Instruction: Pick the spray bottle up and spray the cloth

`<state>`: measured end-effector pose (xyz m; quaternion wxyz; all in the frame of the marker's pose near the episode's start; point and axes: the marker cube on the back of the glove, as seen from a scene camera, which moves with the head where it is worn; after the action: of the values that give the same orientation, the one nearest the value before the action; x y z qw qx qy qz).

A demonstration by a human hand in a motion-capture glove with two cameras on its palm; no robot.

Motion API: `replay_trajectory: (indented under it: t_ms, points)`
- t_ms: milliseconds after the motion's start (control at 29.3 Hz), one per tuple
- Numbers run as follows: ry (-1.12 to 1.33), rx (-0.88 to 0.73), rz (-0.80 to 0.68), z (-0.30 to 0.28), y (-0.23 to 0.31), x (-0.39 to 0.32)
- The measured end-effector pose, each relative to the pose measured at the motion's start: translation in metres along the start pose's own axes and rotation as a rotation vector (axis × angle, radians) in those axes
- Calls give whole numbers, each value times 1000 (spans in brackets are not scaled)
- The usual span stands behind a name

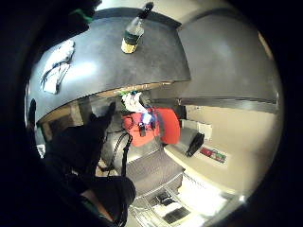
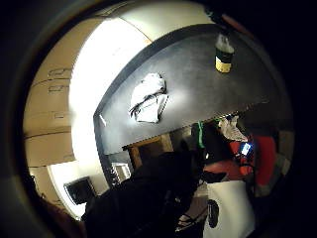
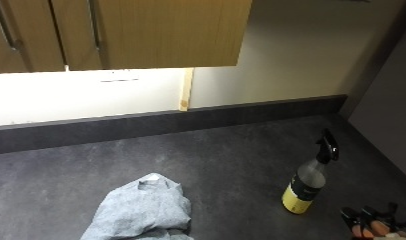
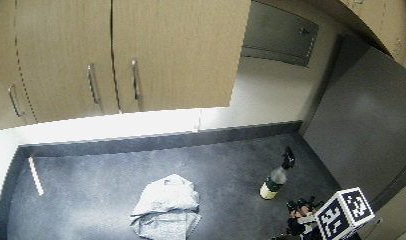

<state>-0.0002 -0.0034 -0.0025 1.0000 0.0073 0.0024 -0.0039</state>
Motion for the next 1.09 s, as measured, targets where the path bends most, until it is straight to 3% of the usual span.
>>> replay_trajectory:
  t_ms: [886, 1090]
  points:
    - [43, 27, -108, -3, -19, -24]
    - [-142, 95, -174, 3, -28, -35]
